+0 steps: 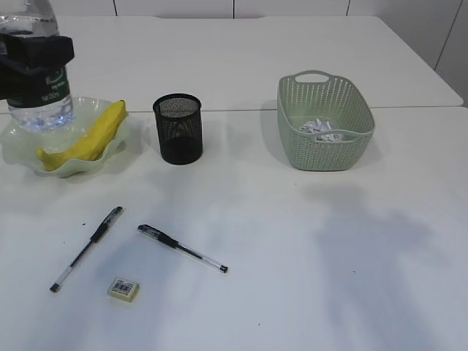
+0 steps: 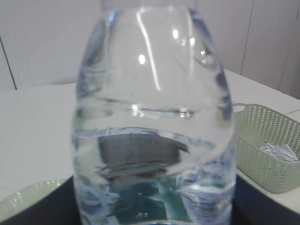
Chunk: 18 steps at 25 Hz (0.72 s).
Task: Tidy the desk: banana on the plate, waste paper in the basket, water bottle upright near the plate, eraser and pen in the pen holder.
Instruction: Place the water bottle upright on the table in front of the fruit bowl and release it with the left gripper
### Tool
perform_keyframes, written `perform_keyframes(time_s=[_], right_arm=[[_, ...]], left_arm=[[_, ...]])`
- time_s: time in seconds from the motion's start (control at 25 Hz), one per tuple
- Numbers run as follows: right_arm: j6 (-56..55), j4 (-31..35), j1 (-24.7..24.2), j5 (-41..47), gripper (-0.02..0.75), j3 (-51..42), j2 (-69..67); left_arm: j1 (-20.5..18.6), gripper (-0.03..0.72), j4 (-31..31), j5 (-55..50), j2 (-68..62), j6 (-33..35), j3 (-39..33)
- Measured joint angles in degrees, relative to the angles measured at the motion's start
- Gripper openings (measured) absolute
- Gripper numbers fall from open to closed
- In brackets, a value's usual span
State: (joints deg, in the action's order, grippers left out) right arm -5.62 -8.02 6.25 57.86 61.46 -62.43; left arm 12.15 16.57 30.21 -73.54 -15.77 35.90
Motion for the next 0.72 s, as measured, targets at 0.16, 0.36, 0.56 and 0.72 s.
perform_keyframes(time_s=[0.16, 0.36, 0.56, 0.72], right_arm=[[0.14, -0.13, 0.00, 0.13, 0.573, 0.00, 0.00], [0.22, -0.17, 0.00, 0.61, 0.573, 0.00, 0.00], [0.22, -0.17, 0.00, 0.84, 0.573, 0.00, 0.00], [0.50, -0.17, 0.00, 0.84, 0.573, 0.00, 0.00]], left_arm=[[-3.28, 0.393, 0.09, 2.43, -0.89, 0.23, 0.00], [-5.39, 0.393, 0.09, 10.67, -4.87, 0.35, 0.00], [-5.62, 0.393, 0.23, 18.56, -10.69, 1.37, 0.00], [-5.62, 0.393, 0.23, 25.53, -16.07, 1.59, 0.00]])
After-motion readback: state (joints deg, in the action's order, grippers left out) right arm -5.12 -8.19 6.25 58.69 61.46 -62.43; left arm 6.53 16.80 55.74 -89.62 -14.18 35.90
